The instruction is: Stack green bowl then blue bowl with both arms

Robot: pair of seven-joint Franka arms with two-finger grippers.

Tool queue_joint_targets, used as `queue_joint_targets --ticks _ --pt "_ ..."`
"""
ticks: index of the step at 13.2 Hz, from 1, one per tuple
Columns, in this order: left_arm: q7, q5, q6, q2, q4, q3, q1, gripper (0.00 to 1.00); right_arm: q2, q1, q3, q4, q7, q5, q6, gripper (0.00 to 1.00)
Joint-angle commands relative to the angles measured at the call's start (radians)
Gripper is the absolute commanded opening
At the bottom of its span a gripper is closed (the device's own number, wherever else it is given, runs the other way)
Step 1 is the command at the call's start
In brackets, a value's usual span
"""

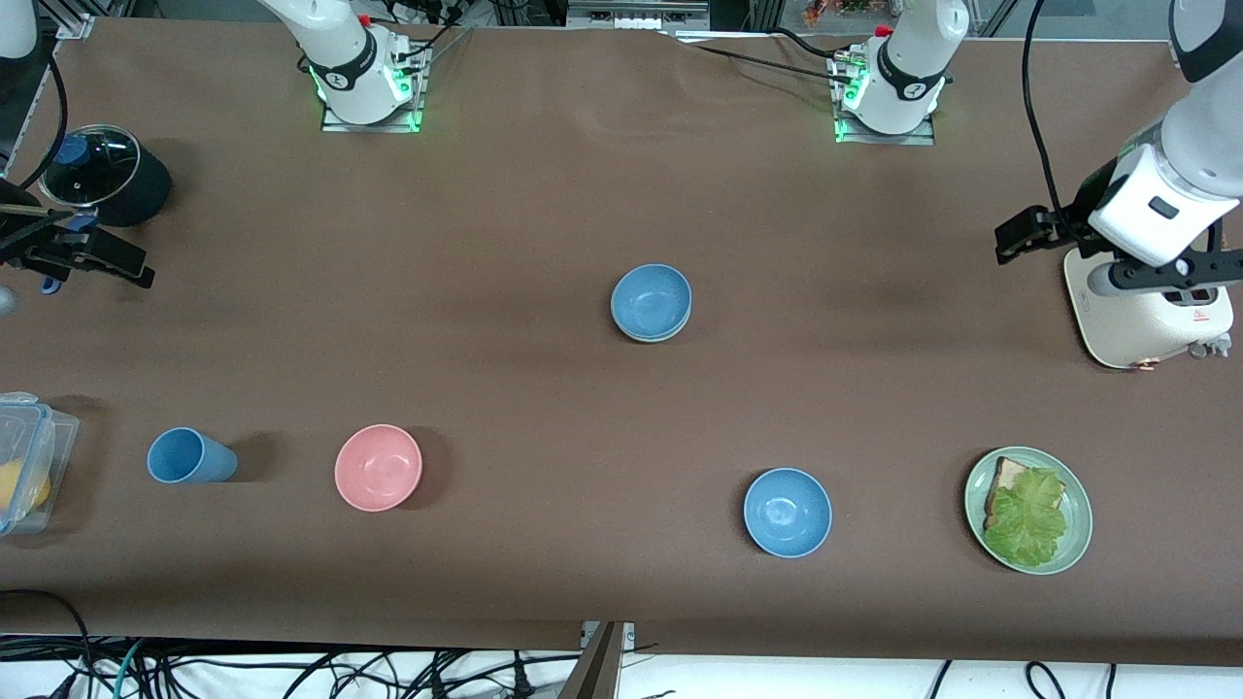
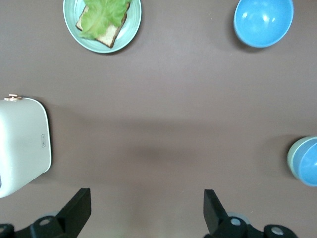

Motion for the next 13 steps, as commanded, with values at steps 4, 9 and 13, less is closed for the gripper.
queue_joint_targets --ticks 4,9,13 --pt "0.078 -0.043 0.043 -0.058 -0.073 0.052 -0.039 1.00 -0.013 -0.012 0.011 -0.010 -0.012 -0.009 0.001 1.00" --pt "0.084 -0.045 0.040 -0.058 -0.070 0.052 -0.039 1.00 -0.013 -0.012 0.011 -0.010 -0.012 -0.009 0.001 1.00" --pt "0.084 -0.055 0.033 -0.055 -0.050 0.058 -0.057 1.00 -0.010 -0.012 0.011 -0.008 -0.012 -0.007 0.001 1.00"
